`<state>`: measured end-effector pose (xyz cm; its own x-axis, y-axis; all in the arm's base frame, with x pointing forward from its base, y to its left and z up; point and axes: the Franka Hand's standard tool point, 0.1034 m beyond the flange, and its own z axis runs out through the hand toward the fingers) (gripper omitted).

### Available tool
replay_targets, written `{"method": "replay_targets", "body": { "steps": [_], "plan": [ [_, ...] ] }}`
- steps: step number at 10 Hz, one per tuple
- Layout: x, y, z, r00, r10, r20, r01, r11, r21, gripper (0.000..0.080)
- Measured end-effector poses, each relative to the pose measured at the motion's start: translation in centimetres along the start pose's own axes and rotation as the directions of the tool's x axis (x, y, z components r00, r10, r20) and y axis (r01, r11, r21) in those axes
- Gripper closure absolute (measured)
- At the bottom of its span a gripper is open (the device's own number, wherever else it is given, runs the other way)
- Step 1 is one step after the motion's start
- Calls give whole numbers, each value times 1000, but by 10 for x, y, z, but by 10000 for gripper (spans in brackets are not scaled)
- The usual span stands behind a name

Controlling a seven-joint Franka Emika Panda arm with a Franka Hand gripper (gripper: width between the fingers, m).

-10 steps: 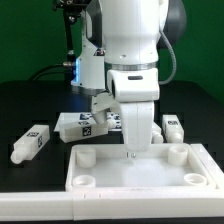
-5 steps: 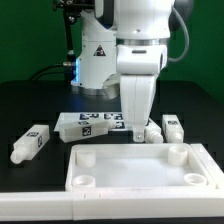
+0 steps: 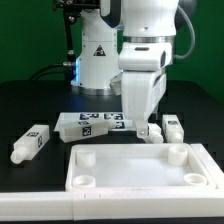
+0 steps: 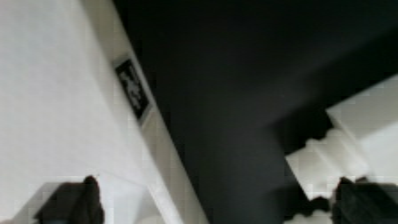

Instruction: Assemble desk

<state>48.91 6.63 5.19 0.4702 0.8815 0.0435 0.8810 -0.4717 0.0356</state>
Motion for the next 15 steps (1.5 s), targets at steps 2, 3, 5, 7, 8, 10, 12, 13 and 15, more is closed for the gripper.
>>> {"method": "replay_targets", "body": {
  "steps": [2, 3, 5, 7, 8, 10, 12, 13, 15],
  "plan": [
    [-13, -22, -4, 945, 327, 6, -327, 945, 26, 151],
    [-12, -32, -3, 894, 447, 6, -447, 894, 28, 151],
    [-10, -32, -4, 823, 568, 4, -568, 822, 34, 151],
    [-10, -33, -3, 817, 576, 7, -576, 817, 36, 151],
    [-13, -40, -1, 792, 610, 16, -610, 791, 42, 151],
    [-15, -67, 5, 774, 632, 40, -634, 772, 52, 151],
    [8, -104, 11, 712, 698, 68, -702, 710, 57, 151],
    [20, -106, 9, 744, 667, 48, -668, 742, 55, 151],
    [12, -96, 9, 770, 638, 29, -638, 768, 49, 151]
  ]
}}
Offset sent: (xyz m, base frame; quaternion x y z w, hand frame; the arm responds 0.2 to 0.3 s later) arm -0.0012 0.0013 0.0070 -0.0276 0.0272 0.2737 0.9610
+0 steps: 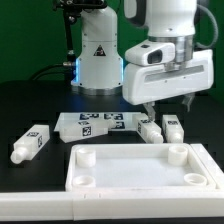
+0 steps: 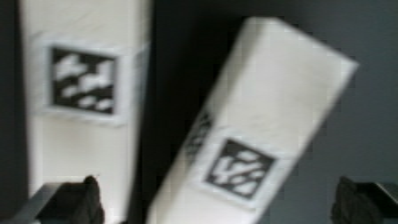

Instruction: Assemble desk

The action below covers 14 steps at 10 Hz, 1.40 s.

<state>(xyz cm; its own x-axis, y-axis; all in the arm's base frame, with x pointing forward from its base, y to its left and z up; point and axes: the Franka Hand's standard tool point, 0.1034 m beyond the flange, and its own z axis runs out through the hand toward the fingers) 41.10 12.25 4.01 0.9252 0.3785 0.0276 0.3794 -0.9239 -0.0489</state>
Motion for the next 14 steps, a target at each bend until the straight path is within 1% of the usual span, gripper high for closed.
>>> {"method": "replay_targets", "body": {
  "steps": [2, 3, 4, 5, 6, 7, 8, 10, 13, 14],
  "plan": [
    [0, -2, 0, 1000, -4, 0, 4, 1000, 1, 151],
    [-4, -10, 0, 995, 99, 5, -99, 995, 2, 151],
    [-8, -17, 0, 987, 161, 9, -161, 987, 3, 151],
    [-12, -20, 6, 975, 223, 11, -224, 975, 10, 151],
    [-13, -18, 10, 972, 234, 15, -234, 972, 12, 151],
    [-7, -15, 9, 971, 240, 6, -240, 971, 13, 151],
    [-2, -15, 11, 969, 248, 5, -248, 969, 16, 151],
    [9, -18, 12, 965, 262, -4, -262, 965, 23, 151],
    [10, -28, 13, 971, 240, -5, -240, 971, 24, 151],
    [10, -28, 13, 972, 236, -5, -236, 971, 24, 151]
  ]
}}
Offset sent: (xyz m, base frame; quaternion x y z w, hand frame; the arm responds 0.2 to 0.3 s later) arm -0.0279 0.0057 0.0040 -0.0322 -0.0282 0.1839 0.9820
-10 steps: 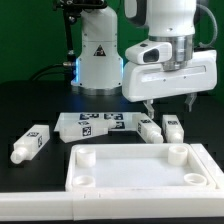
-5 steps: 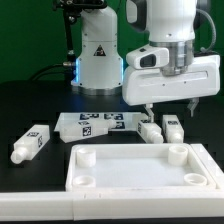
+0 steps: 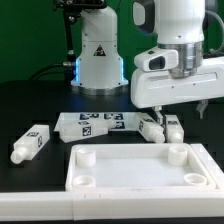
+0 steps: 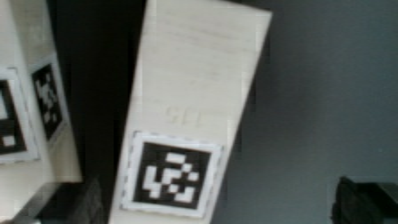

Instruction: Assemble desk

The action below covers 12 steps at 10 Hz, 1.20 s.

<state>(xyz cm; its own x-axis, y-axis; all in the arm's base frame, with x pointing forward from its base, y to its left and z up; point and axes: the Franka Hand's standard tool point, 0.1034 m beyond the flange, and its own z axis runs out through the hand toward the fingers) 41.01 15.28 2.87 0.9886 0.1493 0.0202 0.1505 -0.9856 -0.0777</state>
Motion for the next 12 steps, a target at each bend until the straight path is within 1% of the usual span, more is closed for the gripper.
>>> {"method": "replay_targets", "body": {
  "steps": [2, 5, 7, 8, 9, 10, 11, 12],
  "plan": [
    [0, 0, 0, 1000, -1, 1, 1, 1000, 0, 151],
    [-25, -6, 6, 998, 54, 32, -54, 999, 1, 151],
    [-30, -9, 15, 996, 75, 39, -75, 997, 4, 151],
    [-24, -8, 14, 995, 91, 31, -91, 996, 6, 151],
    [-24, -10, 15, 995, 98, 22, -99, 995, 8, 153],
    [-25, -10, 15, 996, 90, 24, -90, 996, 8, 304],
    [-25, -10, 15, 996, 88, 25, -88, 996, 8, 304],
    [-25, -10, 15, 996, 87, 24, -87, 996, 8, 481]
  ]
}}
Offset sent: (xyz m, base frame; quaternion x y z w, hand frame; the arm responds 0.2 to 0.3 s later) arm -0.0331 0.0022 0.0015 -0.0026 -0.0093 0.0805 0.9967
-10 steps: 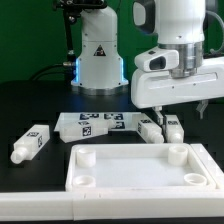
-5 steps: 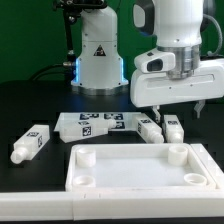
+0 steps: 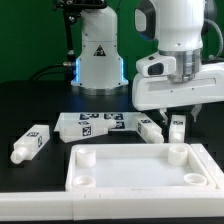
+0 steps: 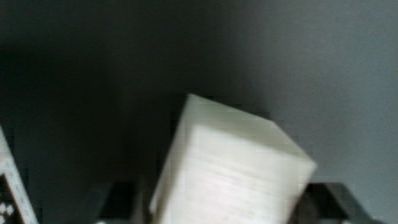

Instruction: Assemble desk

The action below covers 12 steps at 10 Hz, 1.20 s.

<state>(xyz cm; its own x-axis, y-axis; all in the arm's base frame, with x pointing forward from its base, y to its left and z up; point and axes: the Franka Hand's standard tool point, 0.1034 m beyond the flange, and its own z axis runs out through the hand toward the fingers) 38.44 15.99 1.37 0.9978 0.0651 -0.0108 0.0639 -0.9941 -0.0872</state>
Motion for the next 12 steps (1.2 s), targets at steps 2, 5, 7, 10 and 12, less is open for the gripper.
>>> {"method": "replay_targets", "body": {
  "steps": [2, 5, 7, 10, 12],
  "plan": [
    [-1, -4, 0, 1000, -22, 0, 22, 1000, -1, 515],
    [-16, -38, -5, 957, -291, 6, 291, 957, -6, 515],
    [-13, -38, -4, 839, -544, 29, 544, 839, -9, 515],
    [-9, -34, -5, 658, -752, 37, 752, 659, -6, 515],
    [20, -24, -15, 393, -918, 47, 919, 394, -5, 515]
  ]
}}
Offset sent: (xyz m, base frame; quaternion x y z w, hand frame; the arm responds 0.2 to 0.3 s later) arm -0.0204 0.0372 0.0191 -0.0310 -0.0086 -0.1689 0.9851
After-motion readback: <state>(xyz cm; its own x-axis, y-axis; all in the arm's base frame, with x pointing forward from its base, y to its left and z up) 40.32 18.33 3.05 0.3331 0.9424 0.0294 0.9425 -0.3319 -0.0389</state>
